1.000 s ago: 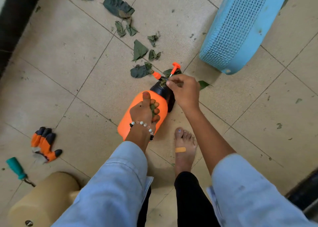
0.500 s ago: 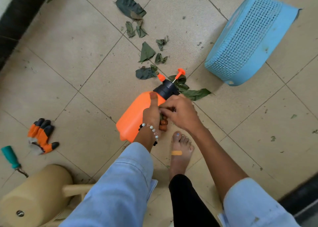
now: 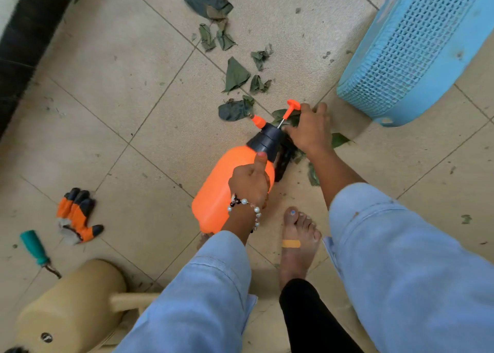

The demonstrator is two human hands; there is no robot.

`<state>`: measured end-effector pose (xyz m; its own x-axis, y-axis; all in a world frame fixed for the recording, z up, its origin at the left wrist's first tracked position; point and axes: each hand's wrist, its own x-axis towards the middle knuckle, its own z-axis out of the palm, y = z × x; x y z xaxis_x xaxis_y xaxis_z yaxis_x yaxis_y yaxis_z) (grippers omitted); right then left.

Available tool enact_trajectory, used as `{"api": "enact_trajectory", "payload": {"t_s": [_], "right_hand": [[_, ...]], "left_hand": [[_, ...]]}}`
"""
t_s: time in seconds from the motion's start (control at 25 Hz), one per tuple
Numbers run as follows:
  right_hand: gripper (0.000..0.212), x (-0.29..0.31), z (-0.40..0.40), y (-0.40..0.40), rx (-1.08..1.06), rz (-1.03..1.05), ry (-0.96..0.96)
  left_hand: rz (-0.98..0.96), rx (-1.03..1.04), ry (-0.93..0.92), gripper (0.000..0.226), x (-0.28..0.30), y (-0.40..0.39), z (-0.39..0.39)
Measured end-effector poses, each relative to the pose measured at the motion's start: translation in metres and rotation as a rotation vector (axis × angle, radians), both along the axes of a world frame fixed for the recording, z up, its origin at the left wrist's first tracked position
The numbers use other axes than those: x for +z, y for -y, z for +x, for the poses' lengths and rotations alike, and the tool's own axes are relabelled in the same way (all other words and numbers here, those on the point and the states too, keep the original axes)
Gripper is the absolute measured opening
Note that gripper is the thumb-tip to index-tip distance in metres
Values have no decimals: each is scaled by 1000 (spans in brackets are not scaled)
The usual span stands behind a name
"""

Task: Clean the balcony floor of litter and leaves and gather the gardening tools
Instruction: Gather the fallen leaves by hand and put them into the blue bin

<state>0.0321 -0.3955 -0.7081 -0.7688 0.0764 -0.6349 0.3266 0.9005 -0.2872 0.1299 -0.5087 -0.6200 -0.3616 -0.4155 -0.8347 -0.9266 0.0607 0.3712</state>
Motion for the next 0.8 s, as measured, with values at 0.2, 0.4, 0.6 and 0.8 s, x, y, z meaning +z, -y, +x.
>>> {"api": "enact_trajectory", "payload": {"t_s": [0.2, 0.4, 0.6, 0.8], "right_hand": [[31, -17, 7, 14, 77, 54, -196], [18, -13, 11, -21, -66, -76, -224], [18, 62, 30, -30, -946, -826, -27], [22, 106, 99, -8, -632, -709, 4]], "left_hand": [[-357, -121, -53, 69, -10, 3, -18], [-409, -54, -74, 67, -7, 4, -14], [28, 231, -68, 55, -5, -13, -8], [456, 561, 117, 64, 9, -33, -9]]}}
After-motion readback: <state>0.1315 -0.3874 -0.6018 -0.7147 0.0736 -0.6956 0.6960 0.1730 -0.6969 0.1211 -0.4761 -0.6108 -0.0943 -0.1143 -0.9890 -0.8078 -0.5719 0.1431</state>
